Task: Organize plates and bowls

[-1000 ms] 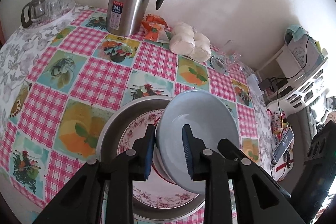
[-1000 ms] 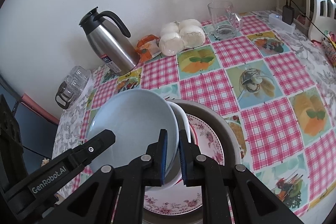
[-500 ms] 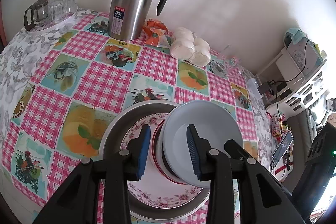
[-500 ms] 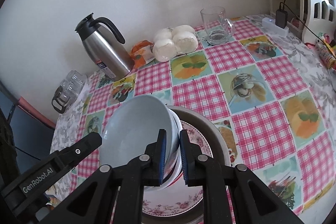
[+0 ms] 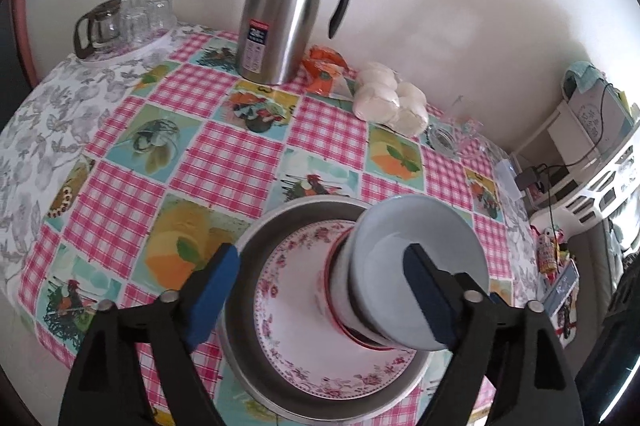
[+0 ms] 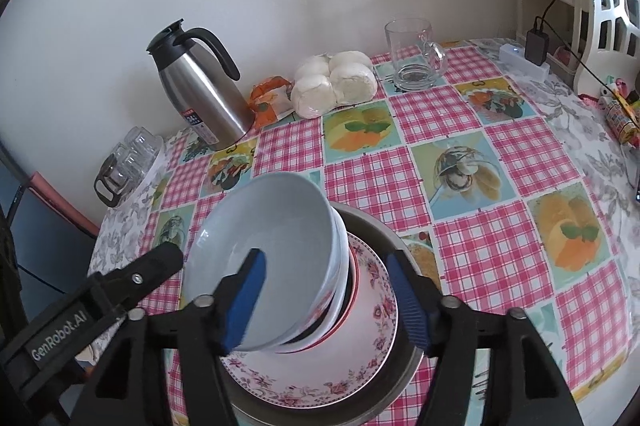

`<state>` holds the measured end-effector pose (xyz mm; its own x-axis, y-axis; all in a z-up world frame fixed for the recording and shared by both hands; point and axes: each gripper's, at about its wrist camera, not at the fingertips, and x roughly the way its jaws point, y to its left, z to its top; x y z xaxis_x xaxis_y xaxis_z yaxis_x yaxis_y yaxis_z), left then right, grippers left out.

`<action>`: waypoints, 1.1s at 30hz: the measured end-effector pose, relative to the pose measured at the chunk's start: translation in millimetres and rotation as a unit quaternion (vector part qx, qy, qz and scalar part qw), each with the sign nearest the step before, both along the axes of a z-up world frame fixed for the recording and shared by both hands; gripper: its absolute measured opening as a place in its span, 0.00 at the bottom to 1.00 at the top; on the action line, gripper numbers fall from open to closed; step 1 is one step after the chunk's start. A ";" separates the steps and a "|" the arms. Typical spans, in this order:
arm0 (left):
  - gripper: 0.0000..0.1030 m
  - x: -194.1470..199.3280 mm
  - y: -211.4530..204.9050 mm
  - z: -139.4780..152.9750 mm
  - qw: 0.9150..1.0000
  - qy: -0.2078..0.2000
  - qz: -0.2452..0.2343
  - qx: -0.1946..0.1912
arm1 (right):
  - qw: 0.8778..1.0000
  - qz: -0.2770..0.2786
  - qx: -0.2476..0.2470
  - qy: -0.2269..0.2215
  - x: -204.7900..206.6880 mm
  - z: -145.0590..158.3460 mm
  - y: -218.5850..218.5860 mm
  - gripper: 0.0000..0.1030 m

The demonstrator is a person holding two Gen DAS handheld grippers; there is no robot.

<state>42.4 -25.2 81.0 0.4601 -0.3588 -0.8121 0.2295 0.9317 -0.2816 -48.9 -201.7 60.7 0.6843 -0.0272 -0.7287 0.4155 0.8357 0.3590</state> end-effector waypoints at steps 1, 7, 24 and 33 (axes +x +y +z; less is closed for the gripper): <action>0.85 -0.5 1.5 0.3 1.000 -0.004 0.004 0.002 | 1.000 0.000 -0.002 -0.001 -1.2 0.5 -0.2 0.75; 0.94 -4.3 10.3 -2.0 0.999 -0.013 0.022 0.021 | 1.000 -0.004 -0.016 -0.005 -9.3 1.5 -1.2 0.87; 0.95 -39.2 27.2 -13.9 0.996 -0.037 0.032 0.078 | 0.998 0.009 -0.056 -0.007 -49.0 -11.0 16.0 1.00; 0.95 -57.8 35.9 -34.9 0.993 -0.015 0.029 0.111 | 0.998 0.015 -0.062 0.025 -67.6 -35.4 24.1 1.00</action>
